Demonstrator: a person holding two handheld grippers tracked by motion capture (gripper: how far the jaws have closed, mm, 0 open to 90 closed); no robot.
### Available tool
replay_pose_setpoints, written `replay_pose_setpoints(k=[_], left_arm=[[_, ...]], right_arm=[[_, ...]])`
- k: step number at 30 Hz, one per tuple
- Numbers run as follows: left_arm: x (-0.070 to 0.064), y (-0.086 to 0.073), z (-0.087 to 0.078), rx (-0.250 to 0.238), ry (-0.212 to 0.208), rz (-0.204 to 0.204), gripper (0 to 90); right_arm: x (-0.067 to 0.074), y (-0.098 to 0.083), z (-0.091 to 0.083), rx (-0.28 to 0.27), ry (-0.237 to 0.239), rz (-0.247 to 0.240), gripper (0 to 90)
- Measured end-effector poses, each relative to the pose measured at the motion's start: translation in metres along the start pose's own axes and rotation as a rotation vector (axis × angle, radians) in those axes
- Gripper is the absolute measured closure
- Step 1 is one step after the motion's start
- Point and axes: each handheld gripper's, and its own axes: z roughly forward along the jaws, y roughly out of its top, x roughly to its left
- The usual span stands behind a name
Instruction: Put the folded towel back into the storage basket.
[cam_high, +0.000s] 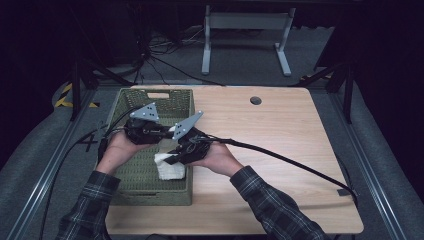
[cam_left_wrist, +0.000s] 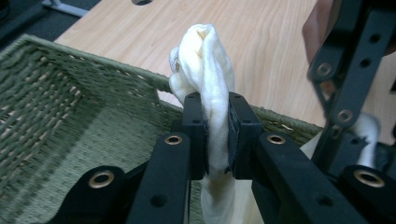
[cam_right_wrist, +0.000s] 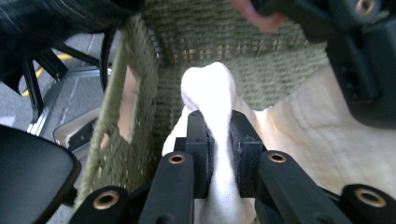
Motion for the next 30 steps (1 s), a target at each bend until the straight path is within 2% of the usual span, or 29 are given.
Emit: replay_pose_setpoints(k=[8,10,12,17,20,23,28,30], left_arm=[[-0.001,-0.002,0.003,0.006,-0.010,-0.010,80.3],[0.000,-0.002,0.004,0.014,-0.010,-0.011,80.3],[0.001,-0.003,0.006,0.019,-0.009,-0.019,80.3],[0.004,-0.002,0.007,-0.001,-0.014,-0.037,80.3],[0.007,0.000,0.004,-0.009,0.000,-0.054,80.3],[0.011,0.007,0.001,-0.016,0.003,-0.050,80.3],[0.022,0.023,0.006,-0.011,0.002,-0.048,80.1],[0.027,0.027,0.011,-0.002,0.012,-0.063,80.0]], right_arm=[[0.006,-0.008,0.010,0.034,0.021,0.004,79.7],[0.006,-0.010,0.011,0.041,0.027,0.007,74.3],[0.005,-0.010,0.010,0.045,0.024,0.008,62.9],[0.004,-0.006,0.002,0.042,-0.004,0.009,54.5],[0.003,-0.005,-0.004,0.038,-0.018,0.006,51.0],[0.002,-0.008,-0.013,0.002,-0.029,0.013,49.4],[-0.003,-0.017,-0.031,-0.011,-0.054,0.025,47.2],[-0.004,-0.021,-0.039,-0.013,-0.068,0.023,46.7]])
